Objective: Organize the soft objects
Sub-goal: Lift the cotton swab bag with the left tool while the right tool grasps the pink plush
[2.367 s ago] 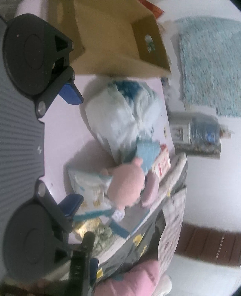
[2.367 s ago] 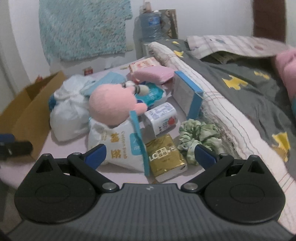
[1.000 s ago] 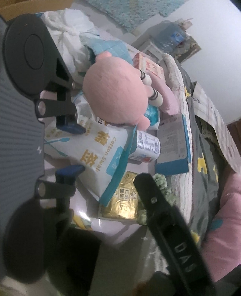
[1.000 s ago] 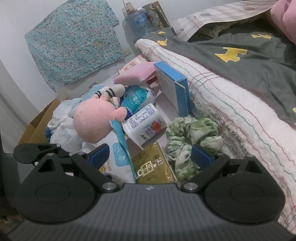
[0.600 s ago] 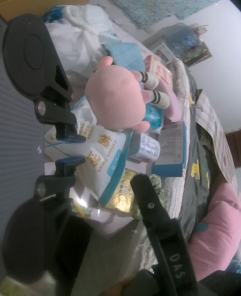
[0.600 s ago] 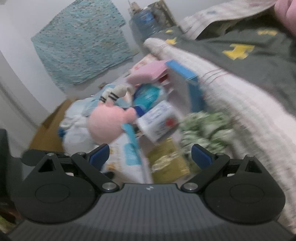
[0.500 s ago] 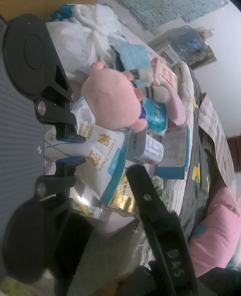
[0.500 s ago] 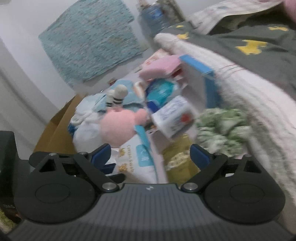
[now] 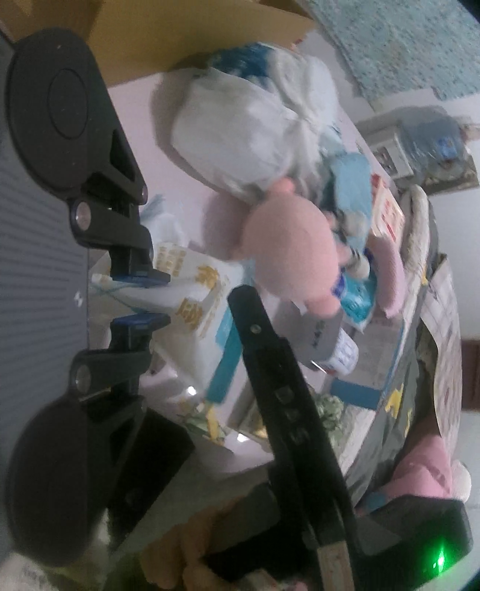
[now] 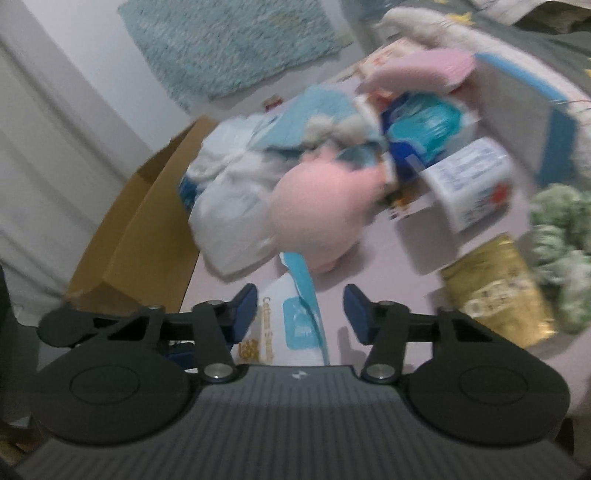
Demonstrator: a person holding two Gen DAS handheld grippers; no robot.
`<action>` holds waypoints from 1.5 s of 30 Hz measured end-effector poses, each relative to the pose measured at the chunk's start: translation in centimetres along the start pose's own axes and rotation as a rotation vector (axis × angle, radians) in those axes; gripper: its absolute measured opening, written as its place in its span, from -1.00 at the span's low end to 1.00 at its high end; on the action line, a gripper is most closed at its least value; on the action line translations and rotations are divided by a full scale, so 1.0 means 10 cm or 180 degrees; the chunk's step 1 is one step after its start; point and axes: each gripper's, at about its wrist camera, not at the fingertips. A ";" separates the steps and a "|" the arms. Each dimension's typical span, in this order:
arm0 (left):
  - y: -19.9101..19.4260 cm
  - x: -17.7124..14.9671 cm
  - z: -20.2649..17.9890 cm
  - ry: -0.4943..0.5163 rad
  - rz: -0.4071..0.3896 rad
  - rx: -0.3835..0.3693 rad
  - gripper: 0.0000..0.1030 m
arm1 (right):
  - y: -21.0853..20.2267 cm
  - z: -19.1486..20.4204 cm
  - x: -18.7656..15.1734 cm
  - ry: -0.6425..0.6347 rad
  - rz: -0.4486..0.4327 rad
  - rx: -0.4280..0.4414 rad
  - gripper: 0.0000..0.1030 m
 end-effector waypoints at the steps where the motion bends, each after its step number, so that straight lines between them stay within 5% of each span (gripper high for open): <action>1: -0.01 -0.03 0.02 -0.0008 -0.0012 0.0000 -0.61 | 0.06 0.02 0.00 -0.0026 0.0051 0.0009 -0.24; 3: -0.02 -0.09 0.03 0.0014 -0.0032 0.0021 -0.42 | 0.17 0.06 0.03 -0.0045 0.0134 0.0046 -0.34; 5: -0.03 -0.12 0.03 0.0053 -0.0077 0.0097 0.04 | 0.21 0.07 0.07 -0.0035 0.0171 0.0090 -0.34; 11: 0.04 -0.07 0.04 0.0186 -0.0101 0.0106 0.37 | 0.29 0.08 0.16 -0.0042 0.0256 0.0134 -0.34; 18: 0.26 0.05 0.14 0.0064 0.0036 -0.0003 0.35 | 0.31 0.05 0.19 -0.0018 0.0308 0.0172 -0.33; 21: 0.28 0.05 0.20 -0.0009 0.0013 -0.0032 0.19 | 0.25 0.08 0.20 -0.0076 0.0290 0.0150 -0.30; 27: 0.24 0.00 0.31 -0.0189 -0.0036 -0.0089 -0.01 | -0.12 0.15 0.35 -0.0406 -0.0087 -0.0253 0.09; 29: 0.22 -0.03 0.35 -0.0257 -0.0037 -0.0073 -0.03 | -0.17 0.14 0.44 -0.0425 -0.0182 -0.0400 0.52; 45: 0.05 -0.36 0.51 -0.0676 -0.0058 0.0055 -0.04 | 0.53 0.49 0.68 -0.1193 -0.0026 -0.1383 0.76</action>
Point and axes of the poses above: each gripper's, at about its wrist camera, not at the fingertips, and y roughly the way its jaws point, z to its left, x to its top, and after that the axes turned 12 degrees about z, right-handed
